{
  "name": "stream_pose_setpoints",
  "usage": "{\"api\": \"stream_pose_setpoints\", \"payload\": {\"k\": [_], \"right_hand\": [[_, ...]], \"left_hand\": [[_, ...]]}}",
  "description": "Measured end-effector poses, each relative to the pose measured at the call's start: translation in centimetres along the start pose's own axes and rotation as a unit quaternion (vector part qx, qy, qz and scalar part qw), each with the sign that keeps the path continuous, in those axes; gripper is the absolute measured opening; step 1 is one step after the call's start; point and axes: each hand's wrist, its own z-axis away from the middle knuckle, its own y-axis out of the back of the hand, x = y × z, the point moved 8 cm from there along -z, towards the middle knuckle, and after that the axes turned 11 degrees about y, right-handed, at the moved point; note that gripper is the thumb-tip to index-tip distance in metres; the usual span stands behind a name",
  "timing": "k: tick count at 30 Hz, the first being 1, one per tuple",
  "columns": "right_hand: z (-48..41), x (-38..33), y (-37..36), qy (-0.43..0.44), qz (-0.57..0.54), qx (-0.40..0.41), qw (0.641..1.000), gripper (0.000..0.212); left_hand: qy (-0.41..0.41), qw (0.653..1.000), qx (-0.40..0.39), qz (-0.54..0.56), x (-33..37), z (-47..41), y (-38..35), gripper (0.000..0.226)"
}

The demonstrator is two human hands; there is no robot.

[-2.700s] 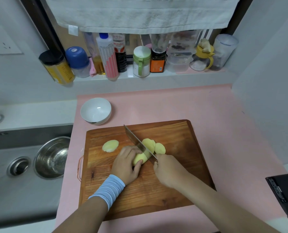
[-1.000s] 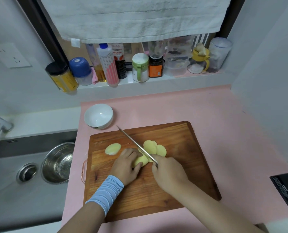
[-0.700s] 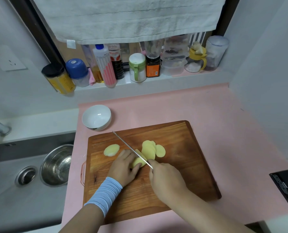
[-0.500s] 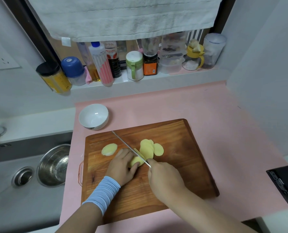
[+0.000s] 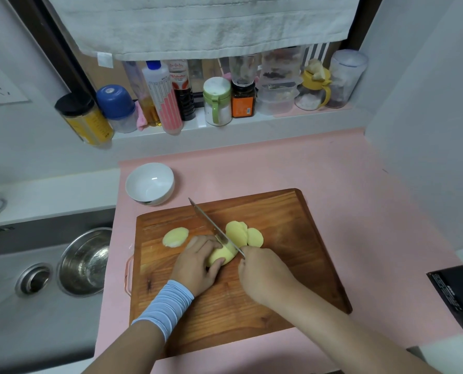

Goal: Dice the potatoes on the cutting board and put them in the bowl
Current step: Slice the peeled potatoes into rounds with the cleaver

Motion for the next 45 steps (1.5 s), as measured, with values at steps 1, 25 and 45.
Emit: {"api": "stream_pose_setpoints", "payload": {"k": [1, 25, 45], "right_hand": [[-0.1, 0.1, 0.1, -0.001, -0.003, -0.005, 1.000, 0.010], [-1.1, 1.4, -0.8, -0.036, -0.001, -0.063, 0.997, 0.014], [-2.4, 1.9, -2.2, -0.028, -0.031, -0.038, 0.998, 0.016]], "left_hand": [[-0.003, 1.000, 0.002, 0.002, 0.1, 0.0, 0.1, 0.027], [-0.009, 0.999, 0.017, 0.027, 0.2, 0.0, 0.5, 0.026], [-0.003, 0.999, 0.029, 0.017, 0.1, 0.1, 0.6, 0.026]]}}
